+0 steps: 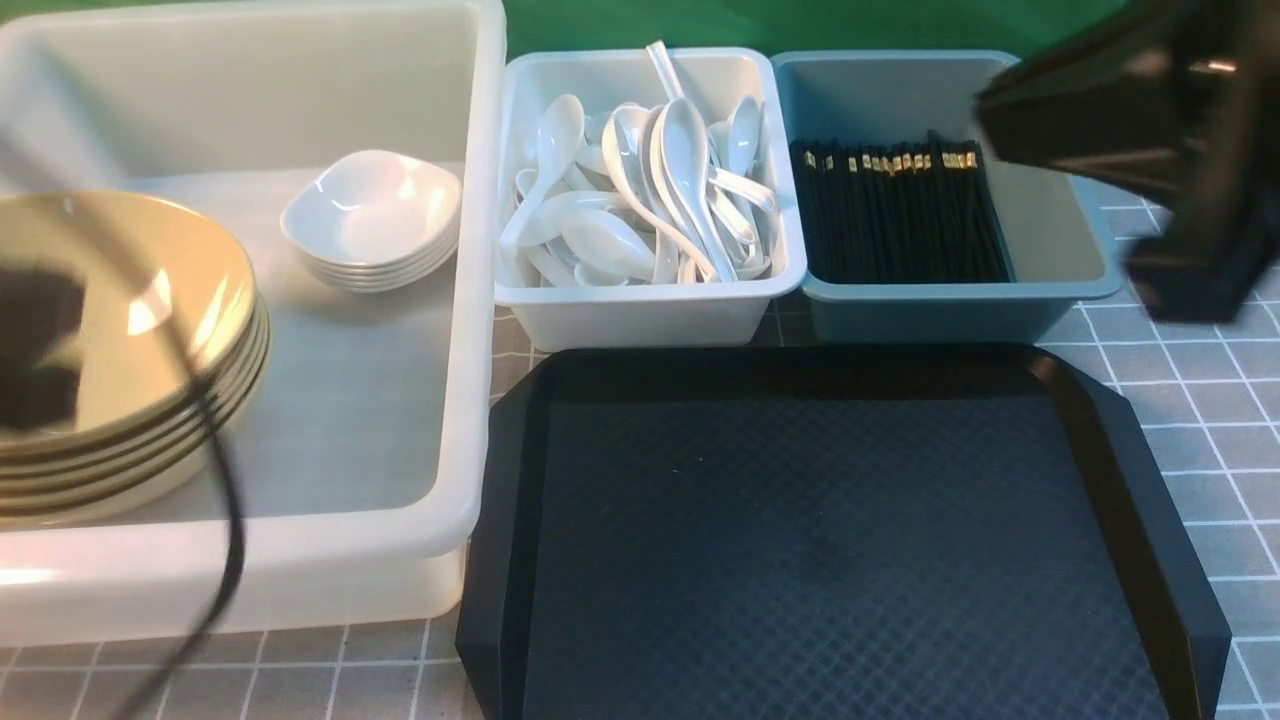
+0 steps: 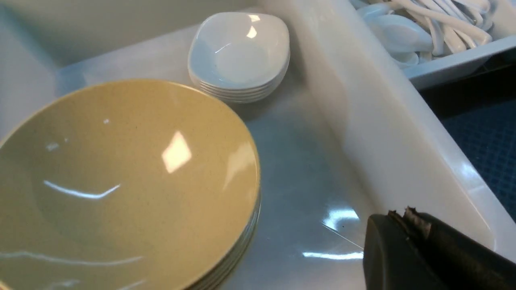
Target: On grey table put chopsticks spoon bowls plates into blue grey white boxes.
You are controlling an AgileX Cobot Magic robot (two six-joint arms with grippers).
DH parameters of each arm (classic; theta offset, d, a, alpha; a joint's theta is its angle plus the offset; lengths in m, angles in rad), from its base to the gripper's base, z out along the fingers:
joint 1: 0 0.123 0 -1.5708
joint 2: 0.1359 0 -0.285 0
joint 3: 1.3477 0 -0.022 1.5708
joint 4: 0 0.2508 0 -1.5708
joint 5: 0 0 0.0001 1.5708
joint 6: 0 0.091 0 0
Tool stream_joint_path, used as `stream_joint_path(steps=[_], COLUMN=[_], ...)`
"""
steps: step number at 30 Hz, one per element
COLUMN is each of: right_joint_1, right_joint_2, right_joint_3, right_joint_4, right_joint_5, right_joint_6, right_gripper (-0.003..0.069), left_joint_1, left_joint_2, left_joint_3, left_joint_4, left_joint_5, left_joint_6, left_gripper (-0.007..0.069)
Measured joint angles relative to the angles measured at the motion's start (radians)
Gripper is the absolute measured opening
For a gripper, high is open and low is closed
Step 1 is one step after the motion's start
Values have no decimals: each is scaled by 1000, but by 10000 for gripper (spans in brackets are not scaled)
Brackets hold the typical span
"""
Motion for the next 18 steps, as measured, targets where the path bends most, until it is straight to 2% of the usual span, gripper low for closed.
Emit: stream_joint_path(steps=[10, 18], right_joint_1=[0, 0], right_joint_2=[-292, -363], right_joint_3=[334, 387], right_joint_4=[0, 0], right_joint_5=[-218, -261], right_joint_6=[2, 5], right_gripper=[93, 98], left_joint_1=[0, 0], left_joint_2=[-347, -396], left_joint_3=[295, 341], left_joint_4=[16, 23], left_joint_5=[-124, -134], left_joint_6=[16, 18], left_gripper=[-10, -11])
